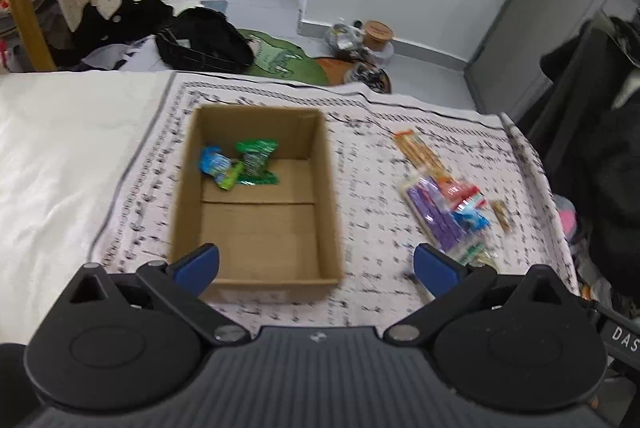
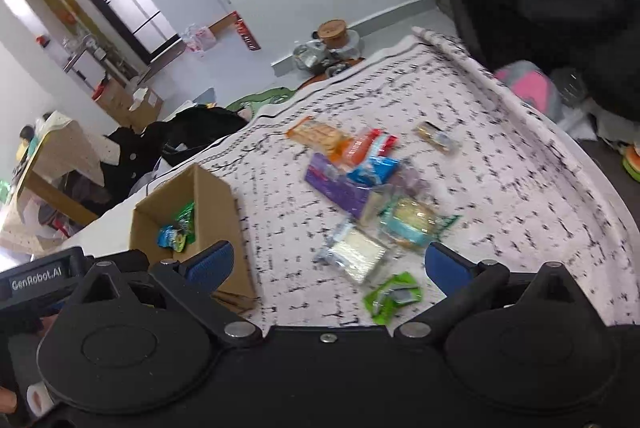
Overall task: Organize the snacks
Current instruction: 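Move both tools back over the snack pile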
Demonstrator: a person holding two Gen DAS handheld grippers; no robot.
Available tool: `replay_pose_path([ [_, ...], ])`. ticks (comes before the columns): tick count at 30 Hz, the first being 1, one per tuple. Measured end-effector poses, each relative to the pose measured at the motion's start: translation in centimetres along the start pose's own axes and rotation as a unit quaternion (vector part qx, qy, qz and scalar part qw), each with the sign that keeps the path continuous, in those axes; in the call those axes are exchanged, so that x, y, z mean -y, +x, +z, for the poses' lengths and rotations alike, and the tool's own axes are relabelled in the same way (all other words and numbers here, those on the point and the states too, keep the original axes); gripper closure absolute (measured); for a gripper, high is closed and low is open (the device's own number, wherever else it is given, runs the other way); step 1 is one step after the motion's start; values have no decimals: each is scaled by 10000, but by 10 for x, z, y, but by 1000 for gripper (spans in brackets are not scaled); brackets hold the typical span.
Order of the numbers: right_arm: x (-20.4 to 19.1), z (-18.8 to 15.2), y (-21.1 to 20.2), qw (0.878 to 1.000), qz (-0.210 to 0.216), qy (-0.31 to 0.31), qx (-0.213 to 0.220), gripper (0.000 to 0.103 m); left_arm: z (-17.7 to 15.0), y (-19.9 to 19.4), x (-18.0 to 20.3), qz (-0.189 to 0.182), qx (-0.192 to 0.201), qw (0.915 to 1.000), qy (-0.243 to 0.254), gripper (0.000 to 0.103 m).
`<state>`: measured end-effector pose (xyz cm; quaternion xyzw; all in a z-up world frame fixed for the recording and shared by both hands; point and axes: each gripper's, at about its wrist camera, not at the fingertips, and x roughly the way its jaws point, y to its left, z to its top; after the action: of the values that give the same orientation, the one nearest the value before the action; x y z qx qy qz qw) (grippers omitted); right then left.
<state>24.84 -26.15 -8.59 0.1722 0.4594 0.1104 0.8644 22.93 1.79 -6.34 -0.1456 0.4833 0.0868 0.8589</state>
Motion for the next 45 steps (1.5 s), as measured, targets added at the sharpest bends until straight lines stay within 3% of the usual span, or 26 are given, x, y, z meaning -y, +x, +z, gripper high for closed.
replay_pose_path([
  [8,37,-7,4,9991,33,386,-184,8,-19,11,45,-328,-108,9990,272,0],
  [14,57,-16,17,9963,77,747,-407,11,-29,24,61,-391,-154,9990,156,1],
  [21,76,-28,36,9899,45,1236,-699,27,-36,44,70,-393,-277,9988,51,3],
  [31,84,-36,78,9744,-43,1907,-1189,53,-45,85,86,-380,-698,9968,81,21],
  [35,87,-38,93,9688,6,2118,-1288,54,-44,103,87,-377,-886,9954,1,30],
  [41,79,-35,115,9663,-4,2141,-1428,54,-39,124,90,-332,-1012,9943,-12,31],
  [45,74,-37,134,9645,-181,2097,-1597,79,-34,134,89,-316,-1050,9940,-35,31],
])
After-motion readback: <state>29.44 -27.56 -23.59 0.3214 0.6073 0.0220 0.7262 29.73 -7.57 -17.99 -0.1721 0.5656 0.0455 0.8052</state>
